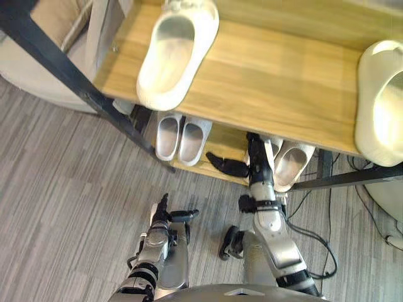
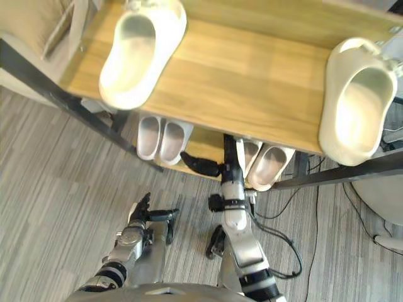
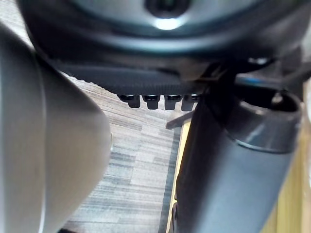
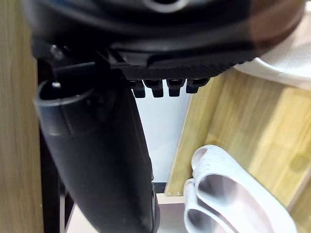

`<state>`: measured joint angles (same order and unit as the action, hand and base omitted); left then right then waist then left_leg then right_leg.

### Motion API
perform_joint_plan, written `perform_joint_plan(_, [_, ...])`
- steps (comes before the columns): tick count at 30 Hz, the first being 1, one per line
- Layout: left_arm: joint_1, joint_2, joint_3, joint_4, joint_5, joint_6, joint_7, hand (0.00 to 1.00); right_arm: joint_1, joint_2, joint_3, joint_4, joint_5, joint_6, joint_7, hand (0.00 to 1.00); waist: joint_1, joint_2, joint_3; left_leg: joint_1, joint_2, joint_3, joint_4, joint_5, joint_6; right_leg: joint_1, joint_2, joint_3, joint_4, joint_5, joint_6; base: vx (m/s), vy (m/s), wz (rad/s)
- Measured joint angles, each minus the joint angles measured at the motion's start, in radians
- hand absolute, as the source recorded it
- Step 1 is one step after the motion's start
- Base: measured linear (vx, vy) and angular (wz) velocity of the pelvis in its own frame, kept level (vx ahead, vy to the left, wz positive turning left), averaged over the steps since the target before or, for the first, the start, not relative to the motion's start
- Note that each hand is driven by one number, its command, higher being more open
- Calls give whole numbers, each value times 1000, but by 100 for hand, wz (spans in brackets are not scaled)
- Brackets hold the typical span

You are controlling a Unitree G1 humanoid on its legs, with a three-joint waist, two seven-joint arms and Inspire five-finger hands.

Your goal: Organize the slippers on the shoe rack

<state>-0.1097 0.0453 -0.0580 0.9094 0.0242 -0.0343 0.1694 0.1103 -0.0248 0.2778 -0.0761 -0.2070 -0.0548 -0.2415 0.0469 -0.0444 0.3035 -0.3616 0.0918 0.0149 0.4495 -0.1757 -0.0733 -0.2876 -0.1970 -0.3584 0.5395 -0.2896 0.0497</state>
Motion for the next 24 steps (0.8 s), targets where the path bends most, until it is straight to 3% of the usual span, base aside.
perform_joint_plan(5, [35,15,-57,60,35,3,-27,100,104,-26,-28,141,-11,-1,65,100,-32,4,-44,155,-2,42,-199,81,0,131,38,13,-200,94,10,75,22,-18])
perform_joint_plan(11, [87,17,-89,79,63,3,-42,100,190,-28,-38,238,-74,-1,120,100,-53,33,-108,278,-2,81,-357,146,0,229,73,40,-359,181,14,12,10,-17])
perform_joint_plan(14, [102,18,-98,79,67,3,-47,100,202,-32,-50,266,-87,-1,133,100,-55,45,-130,298,-2,85,-393,170,2,252,85,47,-415,220,11,-72,19,-10])
perform_joint_plan(24, [127,27,-163,70,69,-1,-37,100,215,-24,-103,433,-83,2,145,100,-55,46,-163,353,-4,84,-486,224,-2,313,111,53,-544,305,10,-91,13,-2])
